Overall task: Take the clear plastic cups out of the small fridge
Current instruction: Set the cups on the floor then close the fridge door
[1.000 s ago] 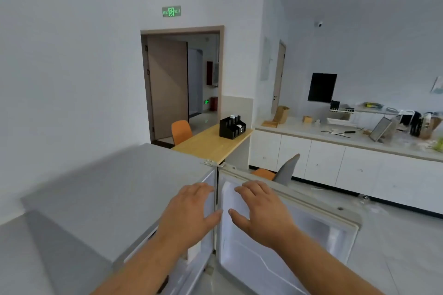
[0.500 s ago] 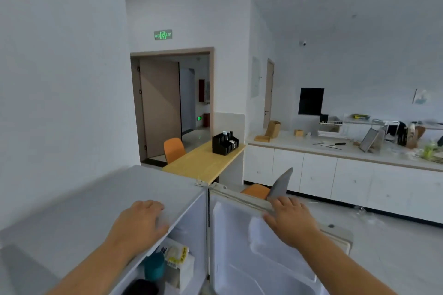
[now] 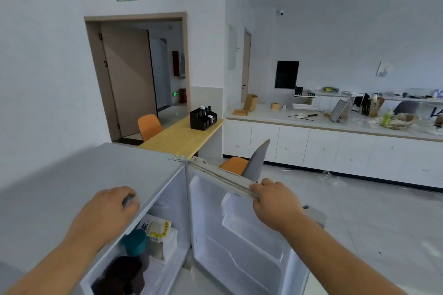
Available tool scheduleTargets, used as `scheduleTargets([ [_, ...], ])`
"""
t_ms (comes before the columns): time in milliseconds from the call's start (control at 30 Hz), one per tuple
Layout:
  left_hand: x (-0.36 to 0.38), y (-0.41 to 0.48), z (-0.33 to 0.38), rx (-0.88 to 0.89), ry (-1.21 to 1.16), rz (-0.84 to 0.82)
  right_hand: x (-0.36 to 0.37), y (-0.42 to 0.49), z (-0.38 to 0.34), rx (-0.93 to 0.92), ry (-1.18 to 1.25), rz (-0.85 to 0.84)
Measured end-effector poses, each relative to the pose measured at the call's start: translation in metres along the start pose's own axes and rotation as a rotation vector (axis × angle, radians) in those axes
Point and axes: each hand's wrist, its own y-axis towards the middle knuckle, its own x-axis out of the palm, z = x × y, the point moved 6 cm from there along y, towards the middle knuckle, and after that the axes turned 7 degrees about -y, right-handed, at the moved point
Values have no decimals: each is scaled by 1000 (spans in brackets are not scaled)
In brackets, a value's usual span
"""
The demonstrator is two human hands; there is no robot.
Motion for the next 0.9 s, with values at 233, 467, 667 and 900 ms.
scheduleTargets([
  [233,-3,-3,2,-49,-20,-20,-23,-41,-65,-231,171,47],
  [467,-8,-7,0,-61,-84,-37,-21,-48,-145,-386,349,62],
  [667,-14,-8,-1,-63,-130,-35,-21,-36,-204,-456,325,131],
  [900,-13,-6,-2,-3,-117,-7,-17,-18,-246,-474,333,108],
])
